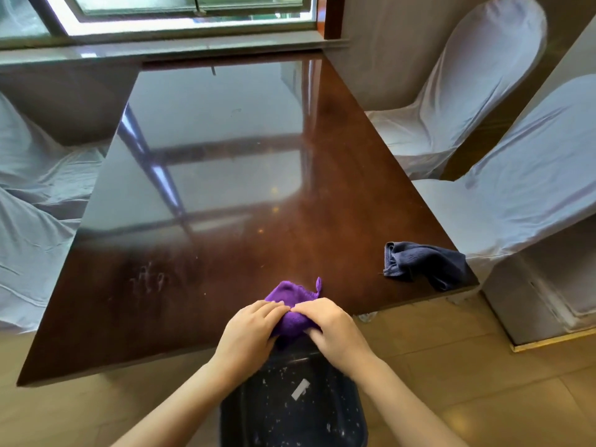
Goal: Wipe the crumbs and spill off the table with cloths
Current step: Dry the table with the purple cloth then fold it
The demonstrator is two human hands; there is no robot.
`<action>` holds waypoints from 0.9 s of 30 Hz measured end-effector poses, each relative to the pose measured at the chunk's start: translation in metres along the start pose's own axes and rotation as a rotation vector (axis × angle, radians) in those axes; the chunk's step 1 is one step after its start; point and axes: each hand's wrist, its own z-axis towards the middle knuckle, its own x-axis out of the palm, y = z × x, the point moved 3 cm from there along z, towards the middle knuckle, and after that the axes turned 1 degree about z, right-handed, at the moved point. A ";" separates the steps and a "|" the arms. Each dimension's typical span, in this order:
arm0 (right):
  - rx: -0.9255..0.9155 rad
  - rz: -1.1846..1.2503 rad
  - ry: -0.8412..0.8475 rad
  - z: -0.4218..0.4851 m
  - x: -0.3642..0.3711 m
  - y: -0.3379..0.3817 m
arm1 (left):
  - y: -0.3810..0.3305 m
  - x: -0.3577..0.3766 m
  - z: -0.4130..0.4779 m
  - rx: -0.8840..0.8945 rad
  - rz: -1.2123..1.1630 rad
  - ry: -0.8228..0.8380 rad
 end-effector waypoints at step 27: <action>0.397 -0.216 0.042 0.099 -0.235 -0.234 | -0.140 0.042 0.331 -0.162 0.005 0.110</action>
